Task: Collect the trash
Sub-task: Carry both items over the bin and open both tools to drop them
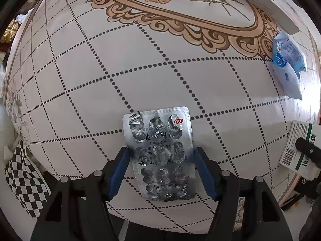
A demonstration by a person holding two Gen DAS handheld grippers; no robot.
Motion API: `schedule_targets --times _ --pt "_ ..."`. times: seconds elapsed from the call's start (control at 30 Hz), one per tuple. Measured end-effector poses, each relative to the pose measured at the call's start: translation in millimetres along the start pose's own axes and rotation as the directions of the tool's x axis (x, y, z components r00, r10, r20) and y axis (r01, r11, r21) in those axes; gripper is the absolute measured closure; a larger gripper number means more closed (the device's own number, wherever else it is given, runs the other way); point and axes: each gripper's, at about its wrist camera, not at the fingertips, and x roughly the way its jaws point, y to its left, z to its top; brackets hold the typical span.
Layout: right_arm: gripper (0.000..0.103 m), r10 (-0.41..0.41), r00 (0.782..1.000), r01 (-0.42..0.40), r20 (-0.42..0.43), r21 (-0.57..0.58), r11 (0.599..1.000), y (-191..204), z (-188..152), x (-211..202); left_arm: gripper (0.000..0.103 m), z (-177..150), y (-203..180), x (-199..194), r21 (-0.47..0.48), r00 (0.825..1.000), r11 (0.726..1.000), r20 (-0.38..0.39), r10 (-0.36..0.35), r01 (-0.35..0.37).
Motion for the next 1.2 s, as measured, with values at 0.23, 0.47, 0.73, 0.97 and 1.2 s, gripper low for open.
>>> schedule_targets --times 0.23,0.47,0.73,0.97,1.2 --pt "0.017 0.049 0.998 -0.048 0.040 -0.045 0.998 -1 -23 -9 0.040 -28 -8 -35 0.027 0.995 1.000 0.095 -0.017 0.014" --pt "0.017 0.086 0.985 -0.077 0.149 -0.065 0.995 26 -81 -38 0.040 -76 10 -88 0.063 0.967 0.996 0.243 -0.072 0.059" --pt "0.017 0.155 0.962 -0.146 0.225 -0.055 0.988 74 -227 -54 0.040 -152 74 -121 0.101 0.915 0.980 0.355 -0.194 0.169" --pt "0.017 0.182 0.980 -0.175 0.086 -0.082 0.981 132 -339 9 0.040 -227 159 -66 0.002 0.927 0.969 0.292 -0.237 0.247" --pt "0.017 0.165 0.979 -0.175 -0.121 -0.076 0.982 175 -385 164 0.040 -262 219 68 -0.176 0.964 0.952 0.139 -0.227 0.249"
